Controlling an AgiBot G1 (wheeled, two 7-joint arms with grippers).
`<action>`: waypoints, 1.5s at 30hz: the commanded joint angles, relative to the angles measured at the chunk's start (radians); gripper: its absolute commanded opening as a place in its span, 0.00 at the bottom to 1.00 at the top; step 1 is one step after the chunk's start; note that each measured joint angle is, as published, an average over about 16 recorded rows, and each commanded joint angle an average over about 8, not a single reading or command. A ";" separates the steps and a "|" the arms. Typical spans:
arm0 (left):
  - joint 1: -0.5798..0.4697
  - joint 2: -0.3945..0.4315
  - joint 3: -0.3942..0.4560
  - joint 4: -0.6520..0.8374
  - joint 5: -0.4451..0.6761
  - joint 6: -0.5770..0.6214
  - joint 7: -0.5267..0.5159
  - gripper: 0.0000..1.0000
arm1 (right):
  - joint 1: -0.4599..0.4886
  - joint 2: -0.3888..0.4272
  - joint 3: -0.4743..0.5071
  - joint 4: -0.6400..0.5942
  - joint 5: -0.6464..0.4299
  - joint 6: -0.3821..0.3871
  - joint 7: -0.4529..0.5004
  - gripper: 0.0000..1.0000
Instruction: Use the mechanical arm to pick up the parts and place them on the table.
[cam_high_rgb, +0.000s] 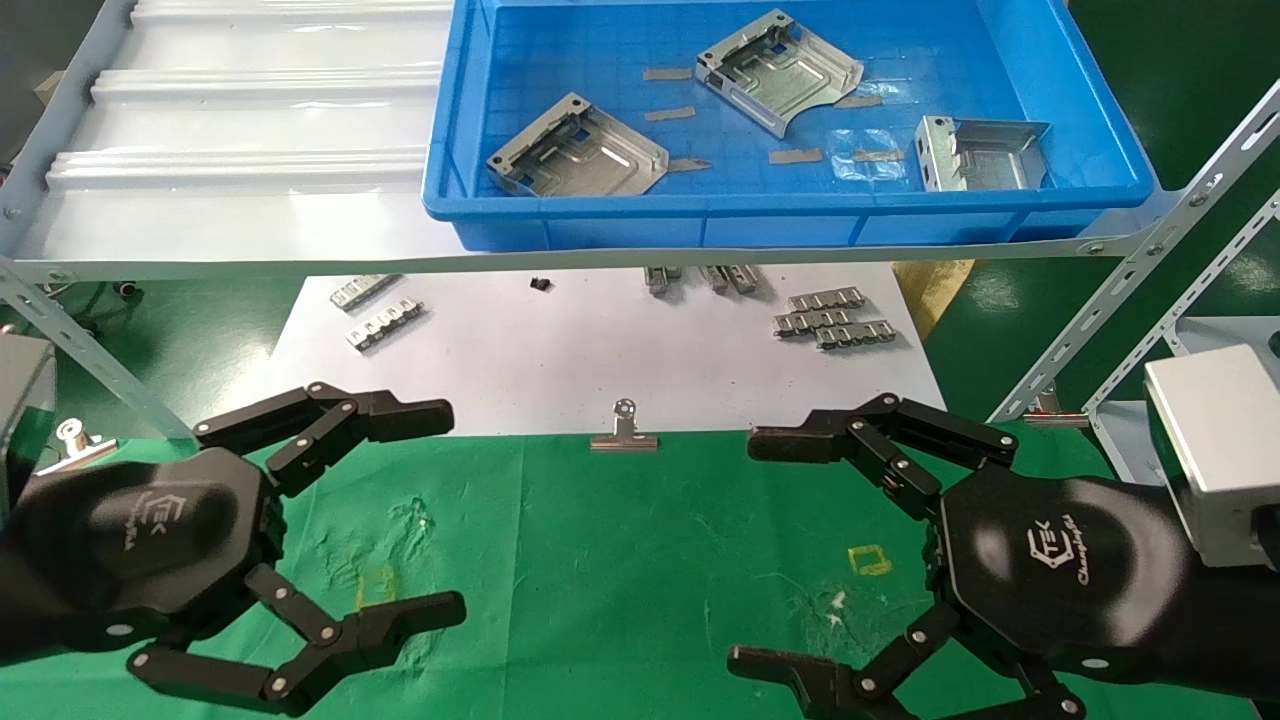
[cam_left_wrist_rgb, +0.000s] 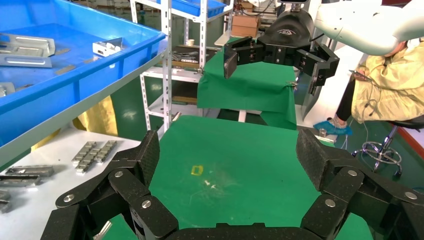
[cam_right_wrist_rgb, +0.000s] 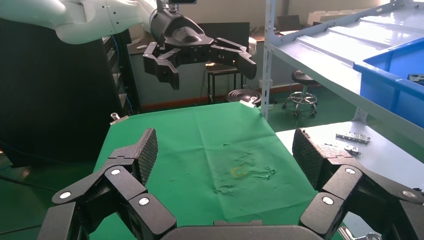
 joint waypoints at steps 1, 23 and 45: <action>0.000 0.000 0.000 0.000 0.000 0.000 0.000 1.00 | 0.000 0.000 0.000 0.000 0.000 0.000 0.000 1.00; 0.000 0.000 0.000 0.000 0.000 0.000 0.000 1.00 | 0.000 0.000 0.000 0.000 0.000 0.000 0.000 1.00; 0.000 0.000 0.000 0.000 0.000 0.000 0.000 0.83 | 0.000 0.000 0.000 0.000 0.000 0.000 0.000 1.00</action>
